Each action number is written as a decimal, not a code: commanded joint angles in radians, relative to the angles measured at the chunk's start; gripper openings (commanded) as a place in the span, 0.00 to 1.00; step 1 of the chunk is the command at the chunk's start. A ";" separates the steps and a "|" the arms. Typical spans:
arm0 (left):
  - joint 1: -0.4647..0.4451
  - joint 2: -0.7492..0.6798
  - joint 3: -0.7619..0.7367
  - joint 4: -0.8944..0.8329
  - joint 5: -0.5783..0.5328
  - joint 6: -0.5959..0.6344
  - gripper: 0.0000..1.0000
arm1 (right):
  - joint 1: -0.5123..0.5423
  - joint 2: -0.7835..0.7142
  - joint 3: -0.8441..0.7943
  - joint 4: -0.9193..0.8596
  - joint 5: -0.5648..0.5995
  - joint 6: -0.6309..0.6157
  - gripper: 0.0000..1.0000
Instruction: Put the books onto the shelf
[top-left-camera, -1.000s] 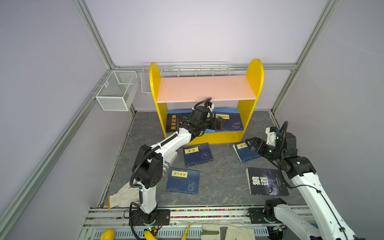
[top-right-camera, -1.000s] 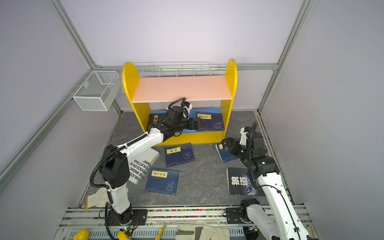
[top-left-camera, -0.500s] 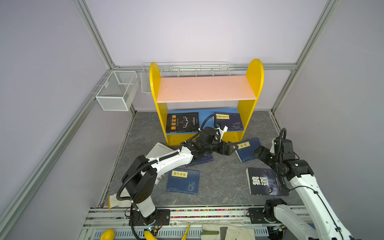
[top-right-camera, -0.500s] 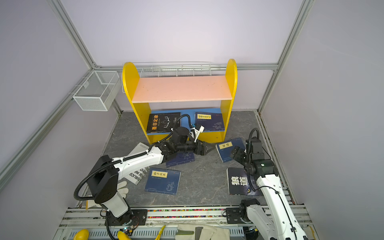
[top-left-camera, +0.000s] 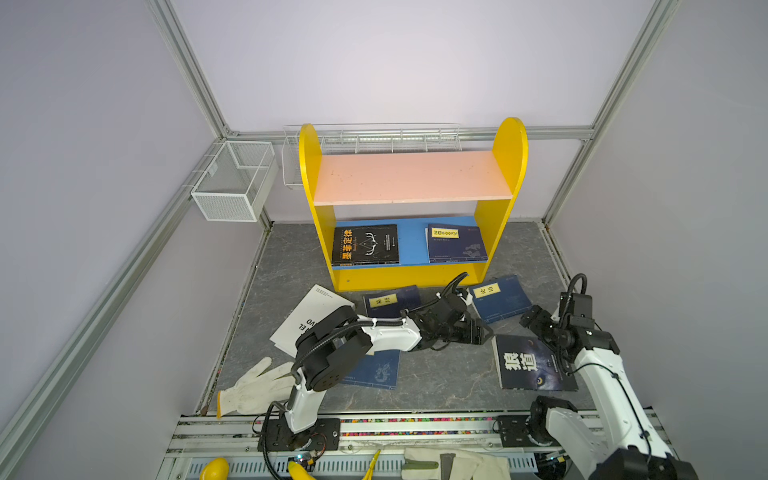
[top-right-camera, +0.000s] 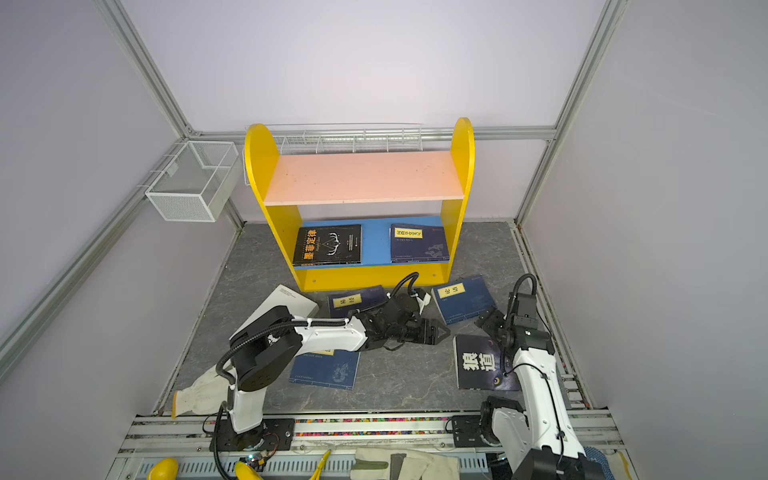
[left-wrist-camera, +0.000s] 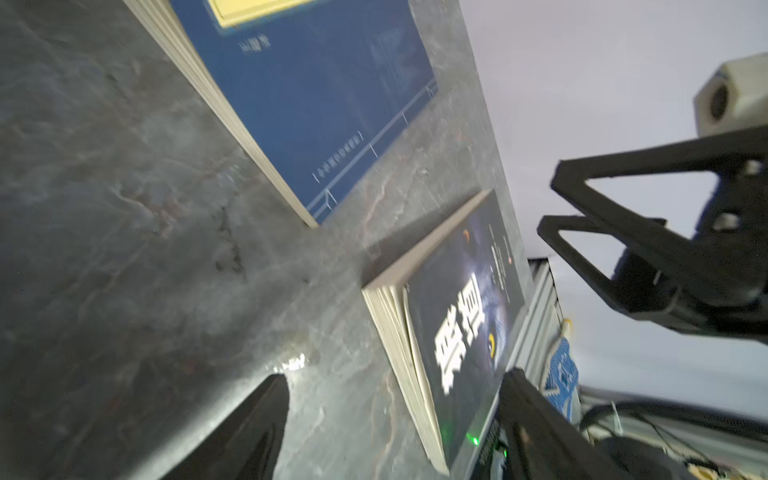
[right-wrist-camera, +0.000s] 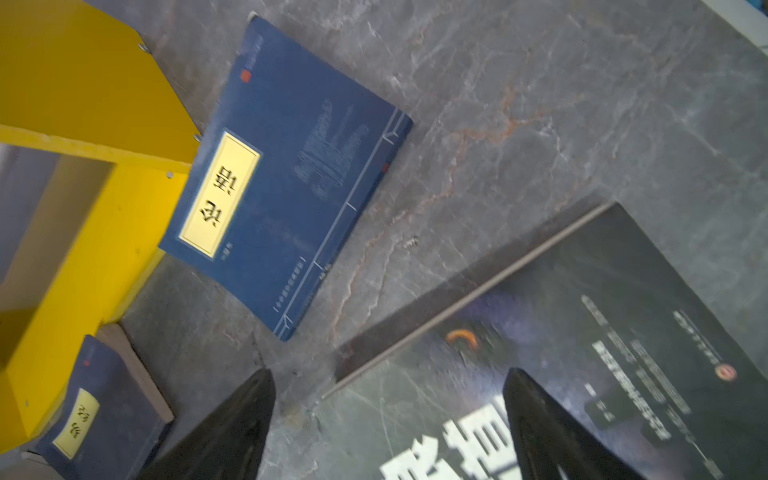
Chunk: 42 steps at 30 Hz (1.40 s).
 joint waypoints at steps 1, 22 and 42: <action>0.001 0.042 0.084 0.007 -0.150 -0.078 0.80 | -0.013 0.076 0.029 0.158 -0.082 -0.111 0.90; 0.064 0.305 0.381 -0.083 -0.352 -0.117 0.82 | -0.043 0.731 0.336 0.440 -0.215 -0.146 0.98; 0.065 0.342 0.480 -0.042 -0.257 -0.069 0.74 | -0.031 0.808 0.264 0.456 -0.328 -0.083 0.87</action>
